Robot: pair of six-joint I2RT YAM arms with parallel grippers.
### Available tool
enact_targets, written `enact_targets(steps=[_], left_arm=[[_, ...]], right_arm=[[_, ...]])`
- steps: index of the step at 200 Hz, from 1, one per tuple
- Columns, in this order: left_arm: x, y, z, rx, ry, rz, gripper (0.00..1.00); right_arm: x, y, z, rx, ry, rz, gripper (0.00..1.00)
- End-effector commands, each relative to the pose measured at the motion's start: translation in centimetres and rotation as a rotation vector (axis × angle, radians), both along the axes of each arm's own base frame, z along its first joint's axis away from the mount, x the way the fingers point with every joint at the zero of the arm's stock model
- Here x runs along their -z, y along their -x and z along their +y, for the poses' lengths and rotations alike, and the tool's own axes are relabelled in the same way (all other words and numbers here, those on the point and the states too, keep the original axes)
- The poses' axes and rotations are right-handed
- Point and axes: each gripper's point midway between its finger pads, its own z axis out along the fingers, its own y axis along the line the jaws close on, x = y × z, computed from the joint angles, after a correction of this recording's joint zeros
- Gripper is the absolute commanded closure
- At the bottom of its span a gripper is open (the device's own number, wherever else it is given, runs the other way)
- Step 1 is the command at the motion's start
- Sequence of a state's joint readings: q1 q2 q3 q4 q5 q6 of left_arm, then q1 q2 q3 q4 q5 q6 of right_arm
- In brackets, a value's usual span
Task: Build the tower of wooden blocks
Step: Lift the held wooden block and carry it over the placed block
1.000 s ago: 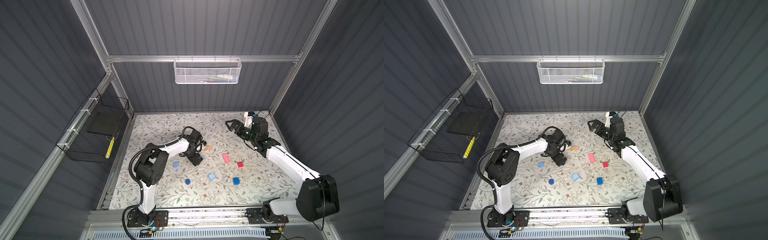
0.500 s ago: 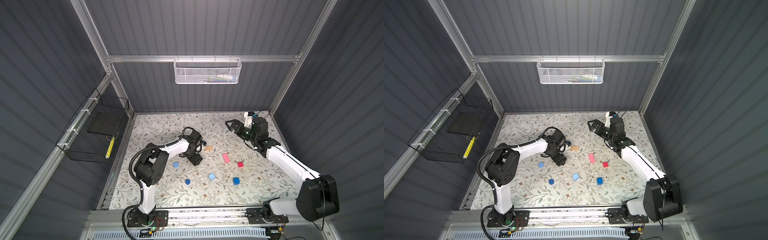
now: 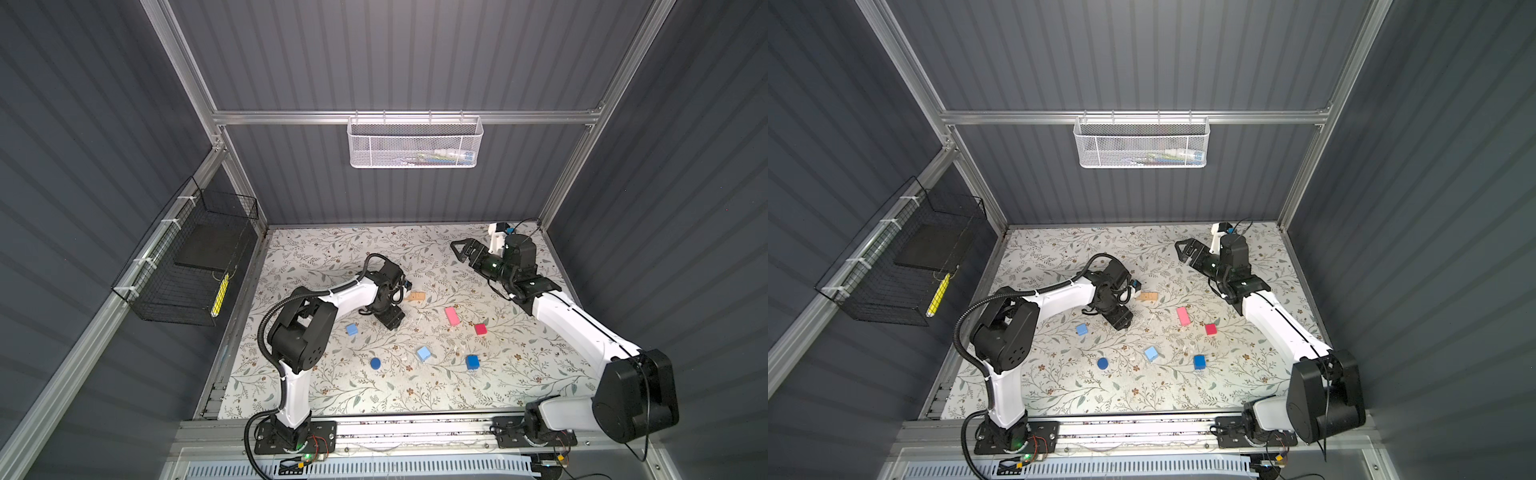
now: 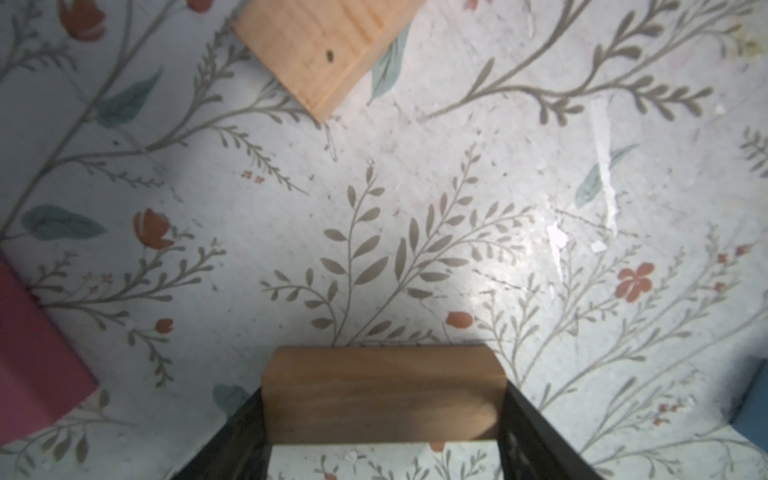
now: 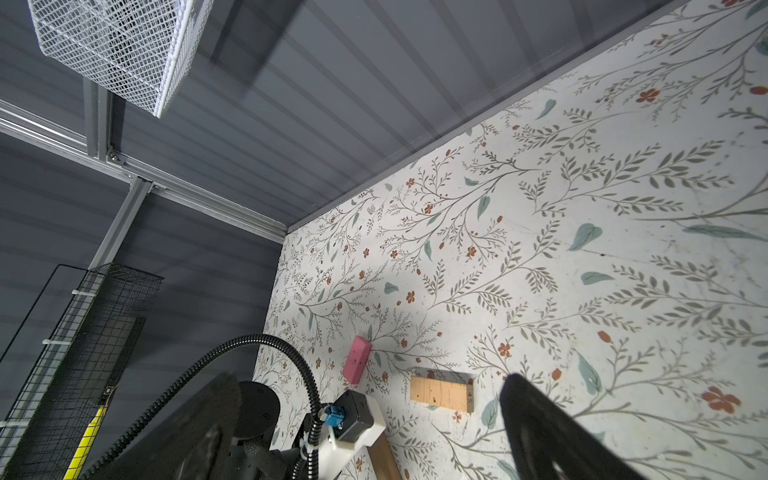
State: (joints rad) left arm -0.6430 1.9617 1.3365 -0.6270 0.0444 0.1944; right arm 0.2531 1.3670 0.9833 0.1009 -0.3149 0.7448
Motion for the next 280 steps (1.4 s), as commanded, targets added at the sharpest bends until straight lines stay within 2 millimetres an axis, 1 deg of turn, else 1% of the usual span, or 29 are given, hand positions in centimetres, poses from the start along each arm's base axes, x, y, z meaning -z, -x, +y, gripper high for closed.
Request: enact_targets(steps=[1,25,55,80,106,127,128,130,139,169,233,280], left_arm=[[0.3,1.1,-0.2,-0.072,0.01,0.065,0.39],[-0.1,1.2,-1.1,-0.136,0.039,0.077,0.43],[-0.8,1.5,-2.2,-0.207,0.03,0.059,0.43],[-1.4,1.3,-3.1,-0.293,0.047,0.044,0.43],[-2.1,0.5,-3.6,-0.421,0.082,0.027,0.43],[-2.0,0.3,-3.5,-0.504,0.081,0.02,0.43],[-2.5,-0.1,-3.9,-0.506,0.096,0.01,0.43],[-3.0,-0.4,-4.2,-0.51,0.108,0.002,0.43],[-3.2,-0.7,-4.4,-0.533,0.119,-0.003,0.43],[-2.9,-0.8,-5.1,-0.589,0.129,0.009,0.43],[-2.2,-0.7,-7.1,-0.628,0.159,0.015,0.43],[-1.6,-1.1,-7.5,-0.646,0.143,0.0,0.43]], right_arm=[[0.4,-0.1,0.0,-0.002,-0.006,0.007,0.01],[0.3,-0.1,-0.1,0.004,-0.01,0.003,0.01],[0.4,-0.2,-0.1,0.006,-0.015,0.005,0.01],[0.5,-0.2,-0.1,0.006,-0.015,0.006,0.01],[0.5,-0.2,-0.2,0.01,-0.012,0.008,0.01],[0.5,-0.1,-0.4,0.017,-0.011,0.006,0.01],[0.5,-0.1,-0.4,0.018,-0.011,0.006,0.01],[0.4,-0.1,-0.4,0.017,-0.01,0.005,0.01],[0.5,-0.1,-0.4,0.02,-0.009,0.006,0.01],[0.4,0.1,-0.8,0.034,-0.007,0.004,0.01],[0.7,0.3,-1.6,0.055,-0.01,0.011,0.01],[0.9,0.2,-1.7,0.056,-0.022,0.02,0.01]])
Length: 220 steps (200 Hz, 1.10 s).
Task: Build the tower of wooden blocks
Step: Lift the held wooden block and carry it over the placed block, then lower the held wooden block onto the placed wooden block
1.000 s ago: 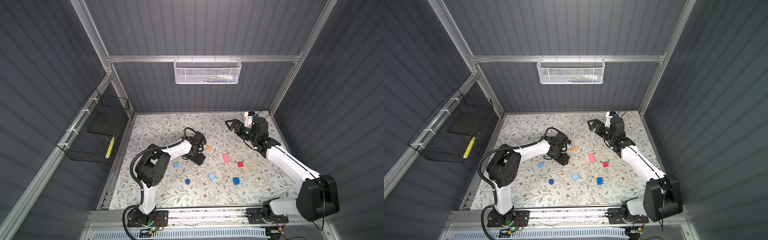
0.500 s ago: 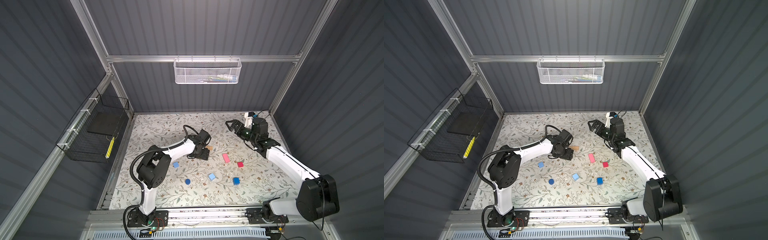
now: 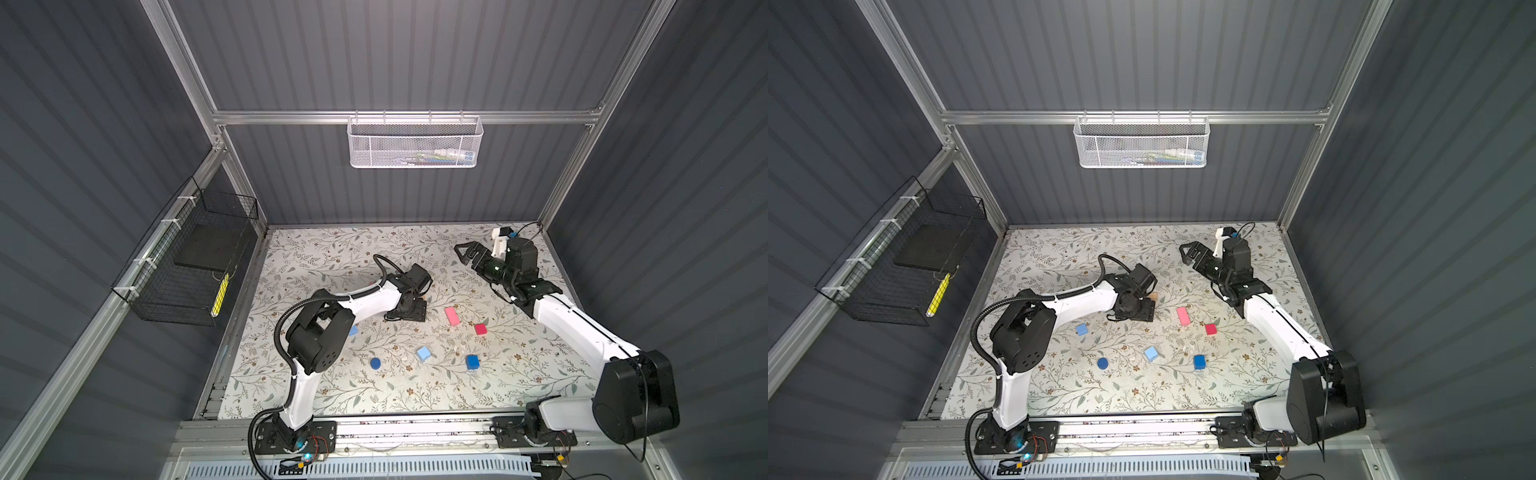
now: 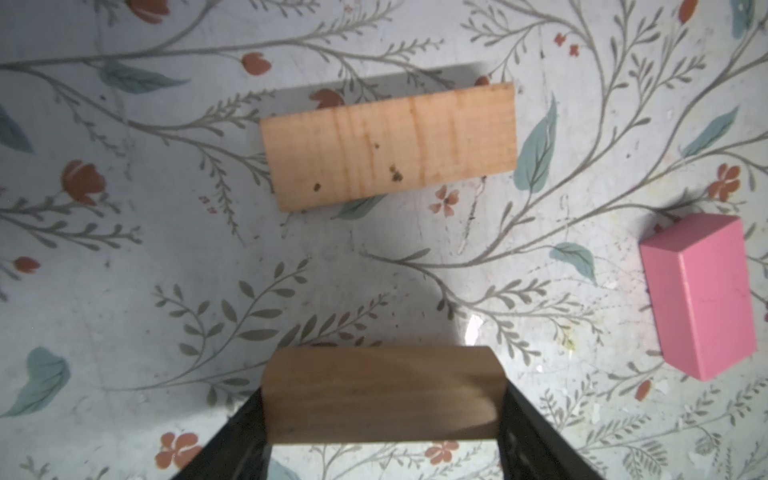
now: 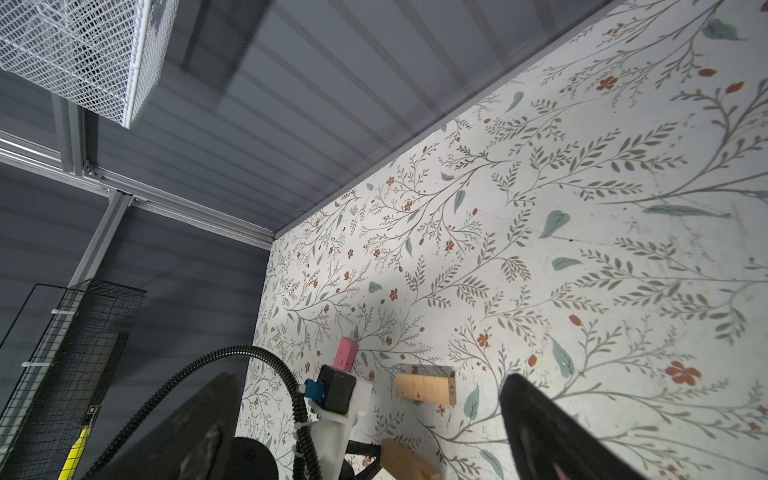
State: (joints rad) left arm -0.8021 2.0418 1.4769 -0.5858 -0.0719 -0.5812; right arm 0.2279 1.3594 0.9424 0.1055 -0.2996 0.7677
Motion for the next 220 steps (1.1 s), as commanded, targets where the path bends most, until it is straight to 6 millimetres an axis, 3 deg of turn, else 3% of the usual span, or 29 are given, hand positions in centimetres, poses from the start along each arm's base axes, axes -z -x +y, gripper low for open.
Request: enact_targets(steps=[1,80,220], left_arm=[[-0.5,-0.8,-0.7,-0.031,0.004,-0.022,0.43],[1.0,-1.6,-0.9,-0.063,-0.042,-0.017,0.41],[1.8,-2.8,-1.0,-0.118,-0.102,-0.027,0.35]], right_arm=[[-0.6,0.1,-0.3,0.01,-0.015,-0.018,0.01],[-0.6,0.4,-1.1,0.025,-0.023,-0.018,0.01],[0.0,0.1,-1.5,0.028,-0.032,-0.011,0.01]])
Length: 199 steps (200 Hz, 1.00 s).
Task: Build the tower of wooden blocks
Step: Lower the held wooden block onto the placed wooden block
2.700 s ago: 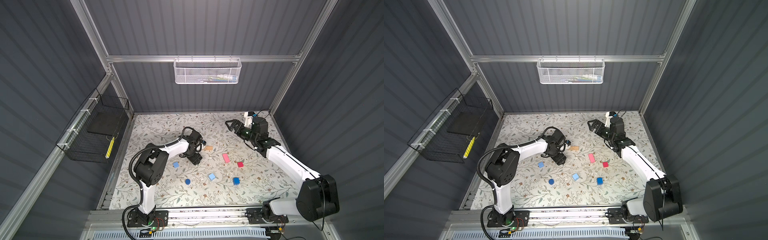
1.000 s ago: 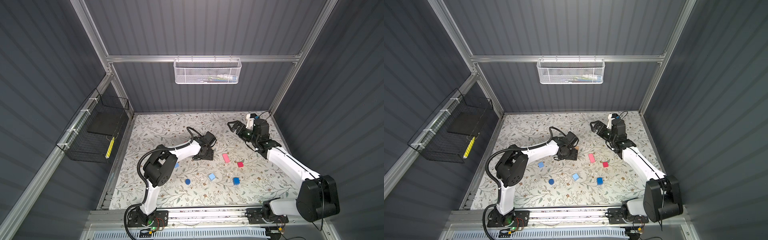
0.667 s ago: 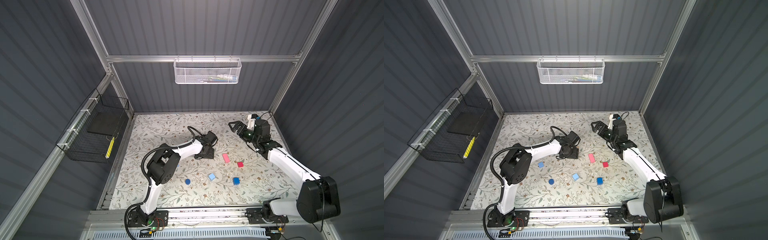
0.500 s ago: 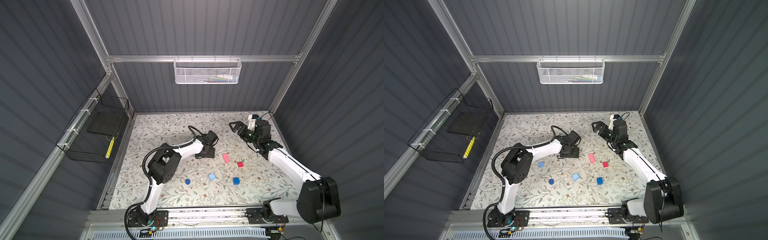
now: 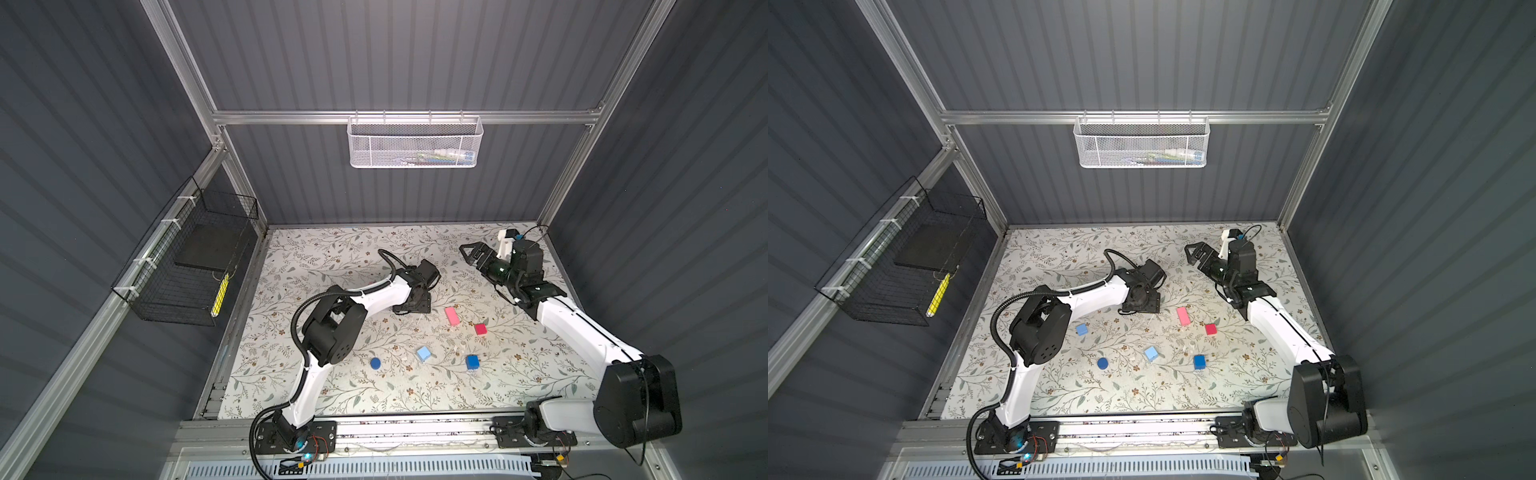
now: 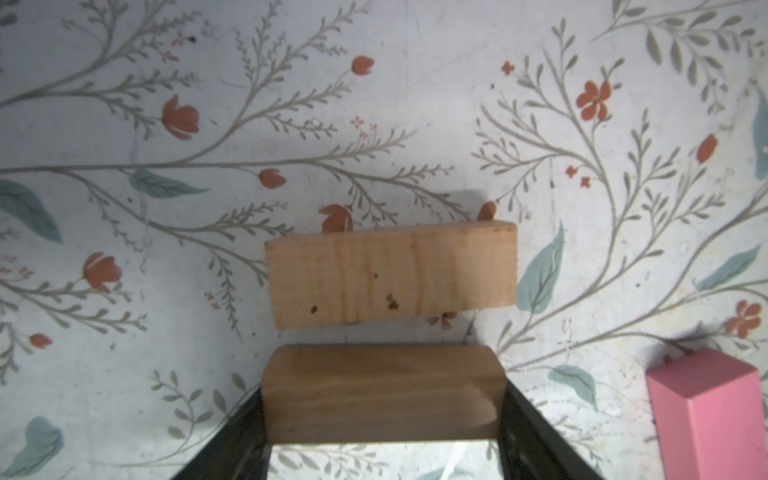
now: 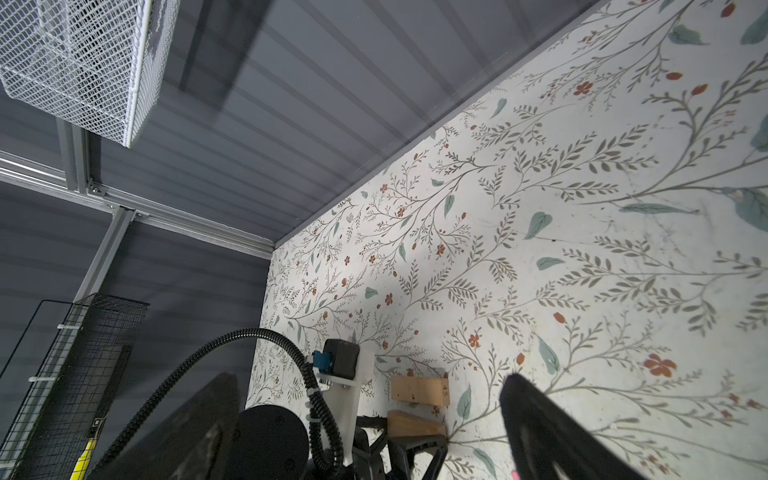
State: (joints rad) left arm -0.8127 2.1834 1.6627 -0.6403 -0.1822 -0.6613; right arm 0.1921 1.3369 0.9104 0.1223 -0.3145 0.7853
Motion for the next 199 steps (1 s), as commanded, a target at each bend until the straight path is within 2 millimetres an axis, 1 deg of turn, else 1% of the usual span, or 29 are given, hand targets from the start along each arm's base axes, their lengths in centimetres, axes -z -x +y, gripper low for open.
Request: enact_targets(steps=[1,44,92,95,106,176,199], left_arm=[[1.0,0.5,0.4,-0.019,-0.045,0.03,0.35],[1.4,0.4,0.3,-0.021,-0.057,0.039,0.35],[1.5,0.3,0.2,-0.032,-0.06,0.044,0.31],[1.5,0.2,0.2,-0.032,-0.06,0.042,0.31],[1.5,0.2,0.2,-0.034,-0.062,0.041,0.31],[1.9,0.1,0.0,-0.047,-0.07,0.051,0.31],[2.1,0.0,0.2,-0.051,-0.087,0.051,0.31]], right_arm=[[-0.1,-0.1,-0.1,0.0,-0.011,-0.012,0.01],[0.1,-0.2,-0.4,0.007,-0.01,-0.008,0.01],[0.2,-0.3,-0.7,0.015,-0.014,-0.005,0.01],[0.2,0.0,-0.2,-0.015,-0.026,-0.001,0.01],[0.2,0.0,-0.2,-0.019,-0.028,-0.002,0.01],[0.3,0.1,-0.5,-0.013,-0.035,0.002,0.01],[0.4,0.0,-0.5,-0.012,-0.037,0.004,0.01]])
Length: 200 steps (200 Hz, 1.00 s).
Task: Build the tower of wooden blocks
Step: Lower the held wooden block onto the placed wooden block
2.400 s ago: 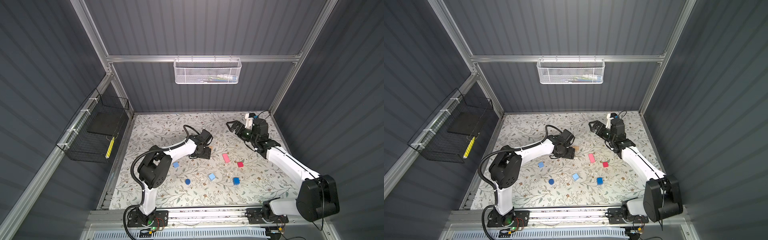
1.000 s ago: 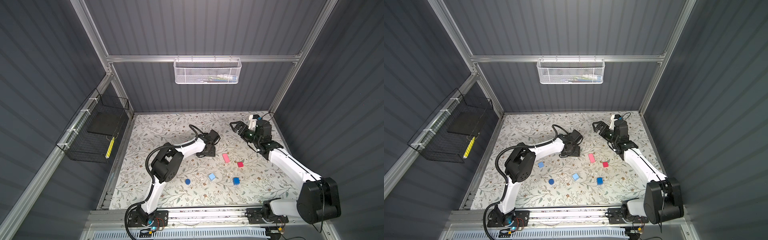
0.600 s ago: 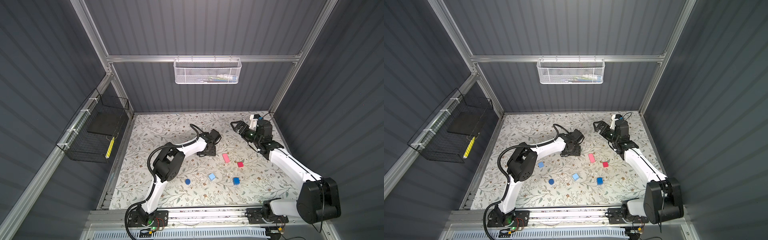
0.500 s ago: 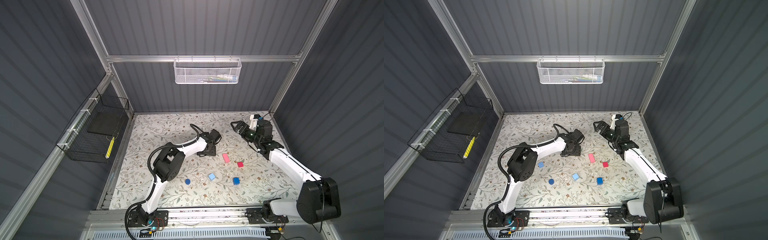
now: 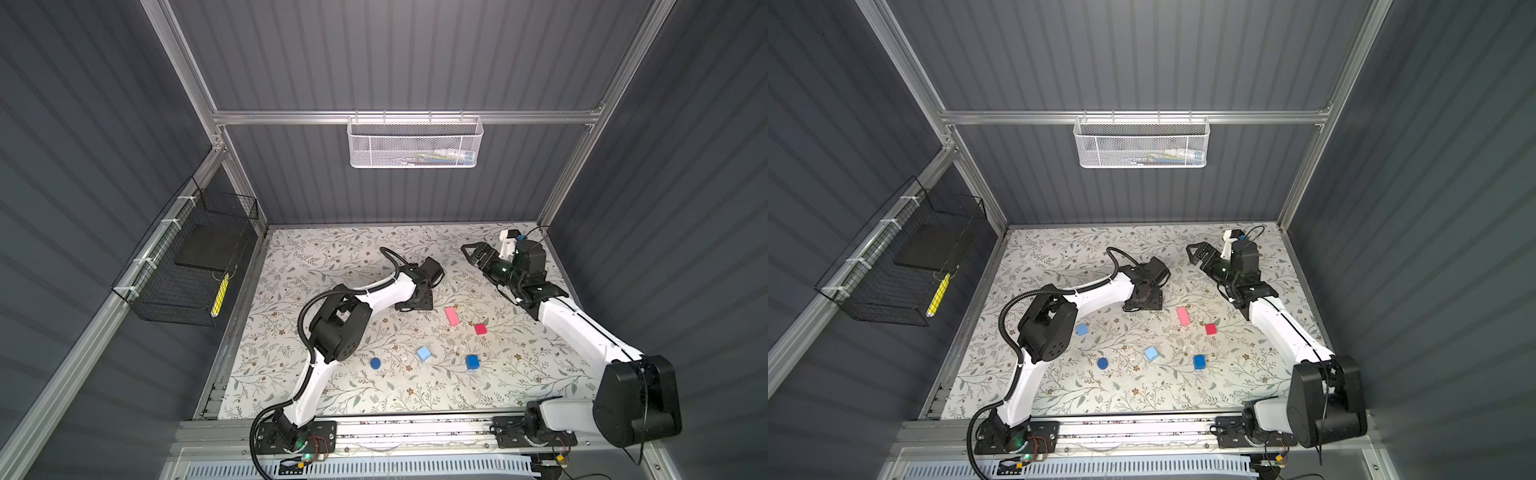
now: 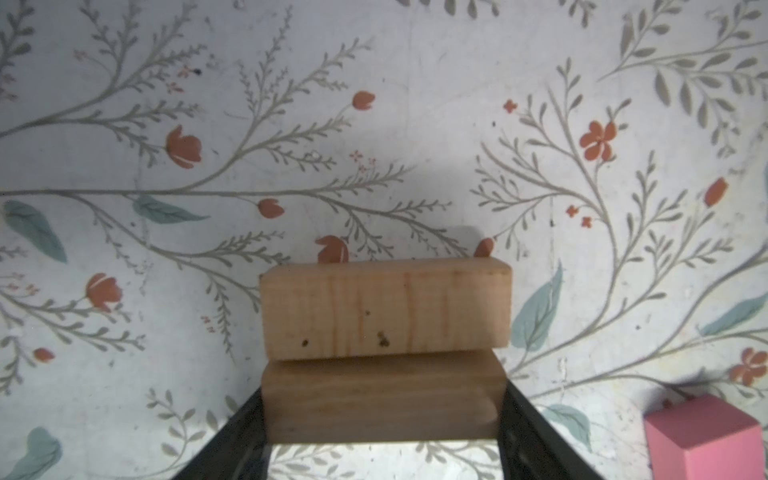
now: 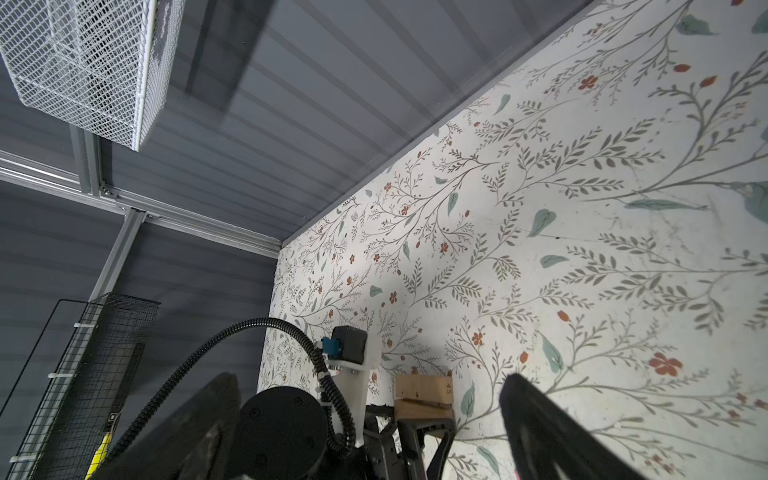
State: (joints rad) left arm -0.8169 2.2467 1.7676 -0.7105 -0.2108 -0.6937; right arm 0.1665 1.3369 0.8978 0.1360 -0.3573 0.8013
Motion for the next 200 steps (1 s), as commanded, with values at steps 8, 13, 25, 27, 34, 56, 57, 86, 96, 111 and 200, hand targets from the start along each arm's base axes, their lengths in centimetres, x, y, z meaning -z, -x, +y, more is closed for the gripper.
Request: enact_targets(steps=[8,13,25,27,34,56,57,86,96,111,200], left_arm=[[1.96,0.87,0.85,-0.018,-0.065,0.046,0.31],[1.95,0.84,0.92,-0.02,-0.067,0.045,0.3],[2.07,0.85,1.0,-0.023,-0.072,0.048,0.29],[2.08,0.85,0.98,-0.023,-0.071,0.049,0.29],[2.09,0.85,0.93,-0.024,-0.07,0.049,0.28],[2.2,0.81,0.9,-0.032,-0.068,0.051,0.26],[2.22,0.82,0.9,-0.032,-0.067,0.052,0.26],[2.32,0.77,0.79,-0.04,-0.061,0.053,0.23],[2.3,0.74,0.69,-0.042,-0.058,0.052,0.21],[2.38,0.79,0.7,-0.043,-0.059,0.054,0.19],[2.37,0.83,0.42,-0.044,-0.043,0.059,0.15]], right_arm=[[0.22,0.02,-0.16,-0.002,-0.008,-0.005,0.01],[0.18,0.0,-0.18,-0.001,-0.009,-0.006,0.01],[0.24,0.0,-0.22,0.0,-0.009,-0.004,0.01],[0.21,0.0,-0.23,0.001,-0.011,-0.004,0.01],[0.24,0.01,-0.23,0.0,-0.01,-0.005,0.01],[0.28,0.0,-0.25,0.0,-0.012,-0.003,0.01],[0.29,0.0,-0.25,0.0,-0.012,-0.003,0.01],[0.33,-0.04,-0.27,0.001,-0.014,-0.002,0.01],[0.32,-0.05,-0.29,0.001,-0.014,-0.002,0.01],[0.31,-0.03,-0.25,-0.001,-0.016,-0.001,0.01],[0.41,-0.01,-0.45,0.005,-0.018,0.002,0.01]])
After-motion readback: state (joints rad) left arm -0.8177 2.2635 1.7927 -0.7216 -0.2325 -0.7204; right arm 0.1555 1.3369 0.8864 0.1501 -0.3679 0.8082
